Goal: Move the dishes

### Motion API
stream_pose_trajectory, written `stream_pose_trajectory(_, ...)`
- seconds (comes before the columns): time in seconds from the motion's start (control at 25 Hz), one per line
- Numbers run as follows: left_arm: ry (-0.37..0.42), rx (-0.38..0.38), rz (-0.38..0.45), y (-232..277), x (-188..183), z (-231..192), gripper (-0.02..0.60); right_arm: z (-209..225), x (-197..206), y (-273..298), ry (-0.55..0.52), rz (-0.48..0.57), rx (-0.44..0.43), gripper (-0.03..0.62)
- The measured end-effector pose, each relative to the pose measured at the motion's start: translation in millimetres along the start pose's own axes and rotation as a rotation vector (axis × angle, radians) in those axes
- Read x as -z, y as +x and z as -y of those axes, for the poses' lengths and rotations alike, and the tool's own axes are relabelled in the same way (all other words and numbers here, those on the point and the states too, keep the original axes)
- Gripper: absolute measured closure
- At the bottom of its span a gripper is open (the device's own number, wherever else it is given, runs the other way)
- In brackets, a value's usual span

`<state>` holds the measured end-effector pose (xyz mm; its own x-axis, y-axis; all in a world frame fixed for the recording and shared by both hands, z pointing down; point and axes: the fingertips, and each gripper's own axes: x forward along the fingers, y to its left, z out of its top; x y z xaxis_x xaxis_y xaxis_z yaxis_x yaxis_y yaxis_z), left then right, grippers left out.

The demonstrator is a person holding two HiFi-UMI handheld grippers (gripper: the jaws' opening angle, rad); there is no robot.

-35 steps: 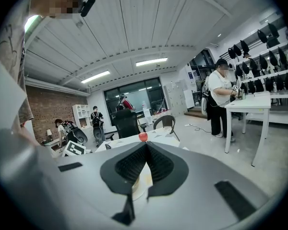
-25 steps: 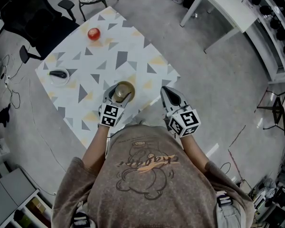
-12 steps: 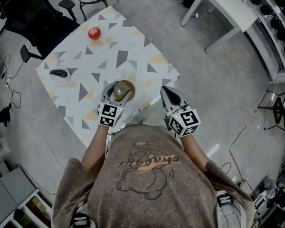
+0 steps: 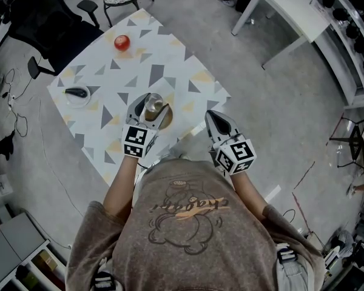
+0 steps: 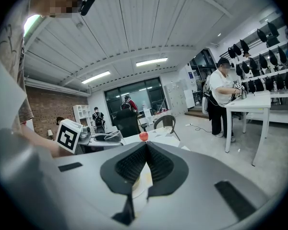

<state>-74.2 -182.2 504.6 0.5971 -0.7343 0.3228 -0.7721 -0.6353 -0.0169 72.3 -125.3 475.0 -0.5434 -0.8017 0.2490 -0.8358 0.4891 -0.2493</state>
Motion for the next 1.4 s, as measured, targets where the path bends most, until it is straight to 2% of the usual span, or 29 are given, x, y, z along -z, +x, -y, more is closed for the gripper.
stream_pose_trajectory(0.36,0.002,-0.01,0.026,15.8,-39.2,-24.1,0.295,1.8,2.3,0.5,0.005,-0.006,-0.007,0.592)
stream_pose_trajectory(0.68,-0.002,-0.008,0.015,33.6,-43.1,-48.0,0.295,0.0,5.0,1.8,0.009,-0.01,-0.007,0.592)
stream_pose_trajectory(0.96,0.015,0.002,-0.019,61.2,-19.6,-59.2,0.295,4.1,9.2,0.6,0.02,-0.022,0.018,0.592)
stream_pose_trajectory(1.4,-0.002,0.026,-0.072,96.3,30.5,-69.7,0.295,14.2,19.6,3.4,0.046,-0.055,0.079,0.592)
